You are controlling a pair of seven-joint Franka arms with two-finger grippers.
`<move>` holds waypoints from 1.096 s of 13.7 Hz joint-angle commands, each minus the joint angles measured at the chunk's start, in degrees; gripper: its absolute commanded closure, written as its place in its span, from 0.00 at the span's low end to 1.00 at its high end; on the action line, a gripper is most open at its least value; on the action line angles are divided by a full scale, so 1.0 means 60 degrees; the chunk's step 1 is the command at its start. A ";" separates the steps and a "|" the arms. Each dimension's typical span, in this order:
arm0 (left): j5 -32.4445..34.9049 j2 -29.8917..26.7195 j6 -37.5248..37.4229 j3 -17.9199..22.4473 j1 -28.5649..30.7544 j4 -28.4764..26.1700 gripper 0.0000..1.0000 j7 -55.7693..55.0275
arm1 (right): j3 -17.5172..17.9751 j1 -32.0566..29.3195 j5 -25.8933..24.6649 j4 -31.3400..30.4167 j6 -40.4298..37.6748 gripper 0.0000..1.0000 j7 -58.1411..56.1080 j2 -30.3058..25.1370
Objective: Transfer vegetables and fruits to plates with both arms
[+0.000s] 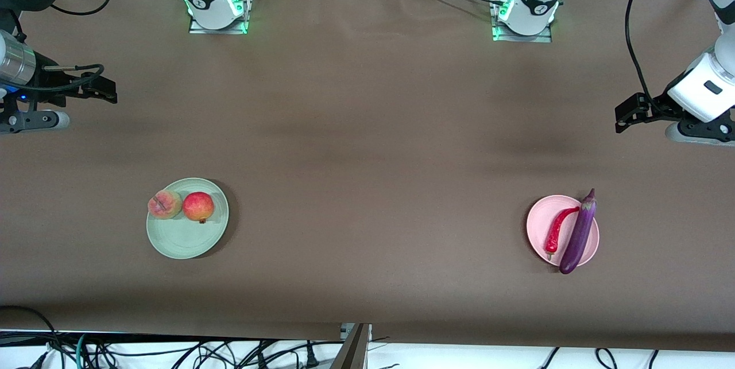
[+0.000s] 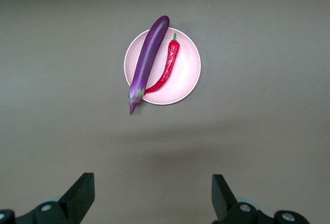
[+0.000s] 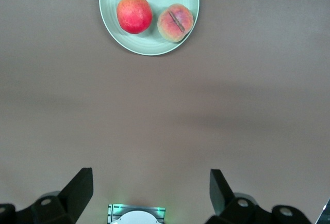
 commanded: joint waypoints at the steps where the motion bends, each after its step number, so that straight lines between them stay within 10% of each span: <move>1: -0.0218 -0.0133 -0.0161 0.0017 -0.0006 0.0048 0.00 0.0088 | -0.0016 0.0151 0.0136 -0.0245 0.0183 0.00 -0.0147 -0.0221; 15: -0.0218 -0.0118 -0.0161 0.0031 0.0038 0.0033 0.00 0.0162 | -0.0192 0.0136 0.0180 0.0224 0.0315 0.00 -0.0147 -0.0279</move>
